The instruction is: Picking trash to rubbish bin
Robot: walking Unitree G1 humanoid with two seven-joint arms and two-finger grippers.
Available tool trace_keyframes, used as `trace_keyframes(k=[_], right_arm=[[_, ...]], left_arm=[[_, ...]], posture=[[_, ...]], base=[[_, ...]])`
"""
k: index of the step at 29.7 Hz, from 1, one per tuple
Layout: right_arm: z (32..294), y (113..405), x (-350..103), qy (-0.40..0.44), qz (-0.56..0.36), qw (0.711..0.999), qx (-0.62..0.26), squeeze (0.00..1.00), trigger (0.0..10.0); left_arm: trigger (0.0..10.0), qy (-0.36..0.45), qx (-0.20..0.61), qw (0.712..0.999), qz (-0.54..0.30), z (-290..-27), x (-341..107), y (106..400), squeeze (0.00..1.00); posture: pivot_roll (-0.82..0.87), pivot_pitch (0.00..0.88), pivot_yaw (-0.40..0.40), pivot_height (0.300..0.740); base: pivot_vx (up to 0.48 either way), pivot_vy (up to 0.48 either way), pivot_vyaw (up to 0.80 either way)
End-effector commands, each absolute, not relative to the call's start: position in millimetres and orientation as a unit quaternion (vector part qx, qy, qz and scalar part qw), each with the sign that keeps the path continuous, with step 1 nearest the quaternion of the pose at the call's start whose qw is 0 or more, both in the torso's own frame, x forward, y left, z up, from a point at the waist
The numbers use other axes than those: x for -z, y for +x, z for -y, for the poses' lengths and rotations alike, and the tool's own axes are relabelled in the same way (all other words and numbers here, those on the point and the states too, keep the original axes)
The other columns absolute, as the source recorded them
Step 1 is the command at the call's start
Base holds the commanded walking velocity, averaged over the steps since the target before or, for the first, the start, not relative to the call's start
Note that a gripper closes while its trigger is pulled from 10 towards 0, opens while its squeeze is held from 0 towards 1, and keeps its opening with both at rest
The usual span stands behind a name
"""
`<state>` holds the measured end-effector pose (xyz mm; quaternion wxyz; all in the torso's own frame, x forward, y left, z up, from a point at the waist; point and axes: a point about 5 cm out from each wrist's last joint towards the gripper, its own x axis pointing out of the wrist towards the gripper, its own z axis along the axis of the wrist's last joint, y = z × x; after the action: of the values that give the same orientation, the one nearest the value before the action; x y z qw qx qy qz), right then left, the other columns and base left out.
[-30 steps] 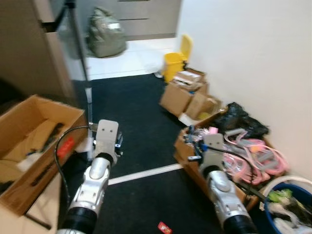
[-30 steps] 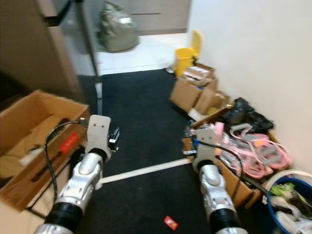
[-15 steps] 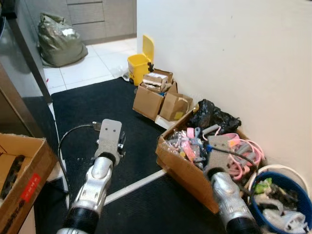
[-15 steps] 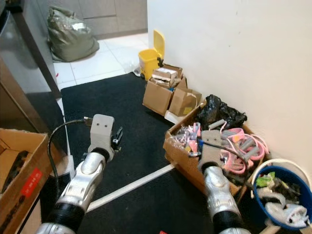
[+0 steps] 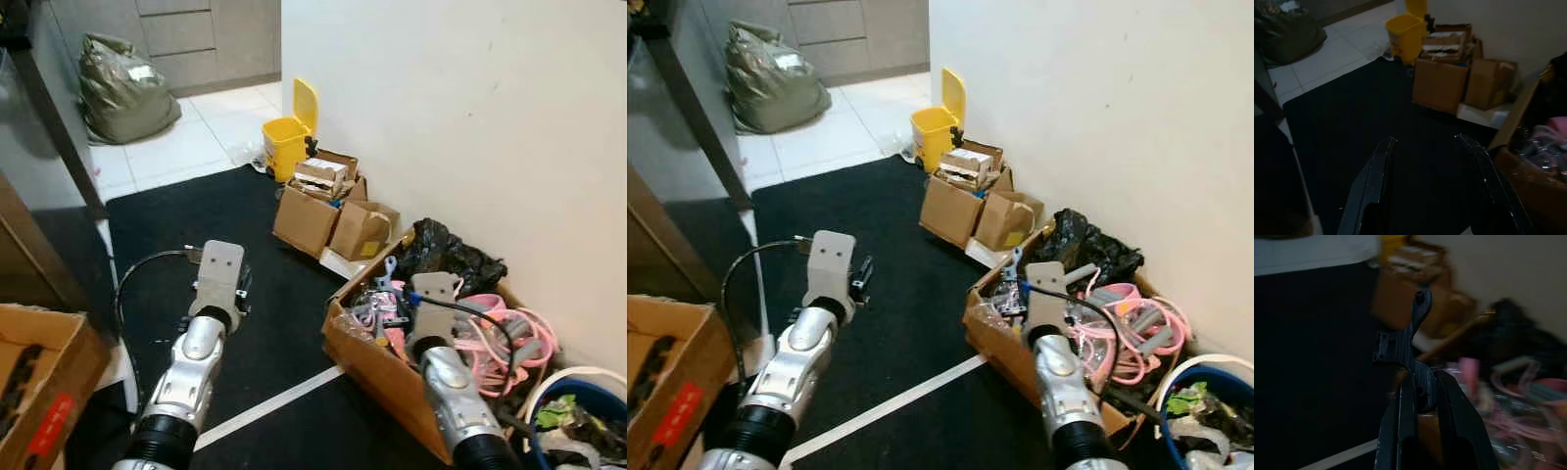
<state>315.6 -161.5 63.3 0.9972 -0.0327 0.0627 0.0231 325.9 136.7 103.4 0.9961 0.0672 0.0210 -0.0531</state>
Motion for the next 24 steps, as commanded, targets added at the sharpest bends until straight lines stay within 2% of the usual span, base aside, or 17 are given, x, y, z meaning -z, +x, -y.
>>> trace_keyframes(k=[1,24], right_arm=[[166.3,312.0,-58.4,-0.036,-0.071,0.997,-0.016,0.00,10.0],[166.6,311.2,-57.1,-0.039,-0.074,0.996,-0.020,0.00,10.0]], left_arm=[[10.0,0.068,0.052,0.996,-0.032,-138.8,-98.9,324.2,0.00],[10.0,0.068,0.053,0.996,-0.033,-138.2,-98.3,323.5,0.00]], posture=[[0.00,0.096,0.012,0.740],[0.00,0.102,0.007,0.740]], base=[[0.337,0.000,0.00],[0.332,0.000,0.00]])
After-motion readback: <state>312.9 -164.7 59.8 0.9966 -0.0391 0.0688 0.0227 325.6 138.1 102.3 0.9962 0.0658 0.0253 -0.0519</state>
